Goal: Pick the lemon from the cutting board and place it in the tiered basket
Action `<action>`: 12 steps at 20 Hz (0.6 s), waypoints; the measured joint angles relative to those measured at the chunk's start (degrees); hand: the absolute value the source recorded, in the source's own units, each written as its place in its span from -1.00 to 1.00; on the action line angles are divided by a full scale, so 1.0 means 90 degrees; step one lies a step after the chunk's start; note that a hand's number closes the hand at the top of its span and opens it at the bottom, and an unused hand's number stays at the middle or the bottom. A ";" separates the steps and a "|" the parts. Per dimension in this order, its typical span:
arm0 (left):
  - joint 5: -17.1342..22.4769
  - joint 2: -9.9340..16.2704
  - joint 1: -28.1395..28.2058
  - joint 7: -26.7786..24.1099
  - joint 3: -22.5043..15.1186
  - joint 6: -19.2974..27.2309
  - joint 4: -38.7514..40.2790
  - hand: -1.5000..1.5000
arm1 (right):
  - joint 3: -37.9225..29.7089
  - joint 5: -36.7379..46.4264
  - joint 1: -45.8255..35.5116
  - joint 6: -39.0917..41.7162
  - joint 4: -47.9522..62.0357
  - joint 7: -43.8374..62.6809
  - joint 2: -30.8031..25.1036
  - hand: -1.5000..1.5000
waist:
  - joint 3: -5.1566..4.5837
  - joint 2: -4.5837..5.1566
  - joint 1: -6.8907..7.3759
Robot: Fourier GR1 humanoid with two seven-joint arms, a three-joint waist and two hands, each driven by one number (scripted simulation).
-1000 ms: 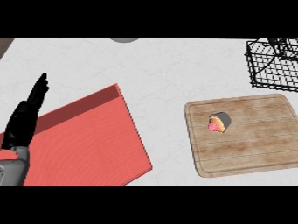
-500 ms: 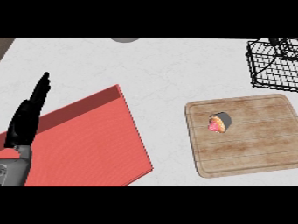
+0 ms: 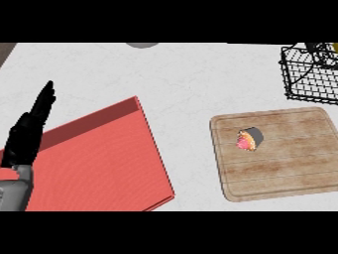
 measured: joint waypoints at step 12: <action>-0.0094 -0.0004 -0.0012 -0.0052 -0.0009 0.0072 0.0167 0.00 | -0.0765 -0.0828 -0.0205 -0.0218 -0.0244 -0.0085 -0.0677 -1.00 | 0.0016 -0.0048 -0.0117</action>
